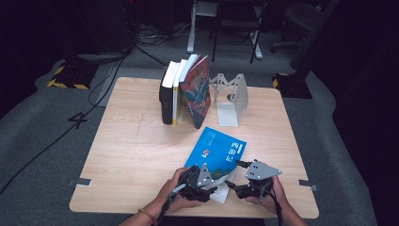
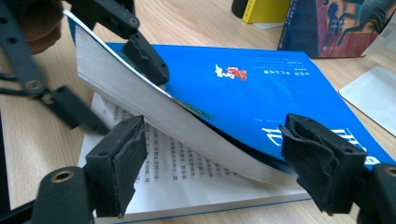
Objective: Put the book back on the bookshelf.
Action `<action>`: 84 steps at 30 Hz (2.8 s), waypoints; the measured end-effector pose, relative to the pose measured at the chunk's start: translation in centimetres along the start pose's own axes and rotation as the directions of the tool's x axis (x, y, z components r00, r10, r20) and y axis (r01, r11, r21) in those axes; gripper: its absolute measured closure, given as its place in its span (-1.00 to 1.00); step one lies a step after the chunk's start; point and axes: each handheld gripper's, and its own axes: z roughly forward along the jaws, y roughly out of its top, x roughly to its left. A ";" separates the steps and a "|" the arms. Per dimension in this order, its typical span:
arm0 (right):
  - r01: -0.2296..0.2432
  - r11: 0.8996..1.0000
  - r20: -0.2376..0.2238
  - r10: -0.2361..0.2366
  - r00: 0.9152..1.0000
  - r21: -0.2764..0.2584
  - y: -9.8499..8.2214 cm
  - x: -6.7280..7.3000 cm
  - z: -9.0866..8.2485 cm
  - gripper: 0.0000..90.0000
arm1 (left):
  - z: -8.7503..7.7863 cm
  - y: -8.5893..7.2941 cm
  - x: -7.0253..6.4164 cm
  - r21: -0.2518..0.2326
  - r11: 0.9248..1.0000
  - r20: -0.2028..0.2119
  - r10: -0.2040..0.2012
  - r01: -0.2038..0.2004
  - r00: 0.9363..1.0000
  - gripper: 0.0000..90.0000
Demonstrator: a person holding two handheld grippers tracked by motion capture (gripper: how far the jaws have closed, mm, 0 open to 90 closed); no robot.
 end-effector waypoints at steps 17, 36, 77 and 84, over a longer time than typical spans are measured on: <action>-0.003 1.000 -0.028 0.003 1.000 0.002 -0.7 -1.4 -0.1 -0.40 | -1.1 -0.3 0.6 -0.062 0.995 0.021 0.085 -0.084 0.996 0.63; 0.010 0.999 -0.112 -0.005 0.994 0.044 -1.0 -3.7 2.9 -0.33 | -4.8 -3.0 3.4 -0.113 0.993 0.098 0.030 -0.019 0.995 0.61; 0.221 0.975 0.020 -0.222 0.975 0.033 0.7 -0.7 -0.5 0.66 | -2.3 -2.2 6.9 -0.065 0.998 -0.051 0.019 -0.022 0.999 0.23; 0.223 0.974 0.015 -0.224 0.975 0.043 0.9 -0.9 -0.6 0.66 | -2.2 -1.5 6.5 -0.028 1.000 -0.078 0.003 -0.005 0.997 0.07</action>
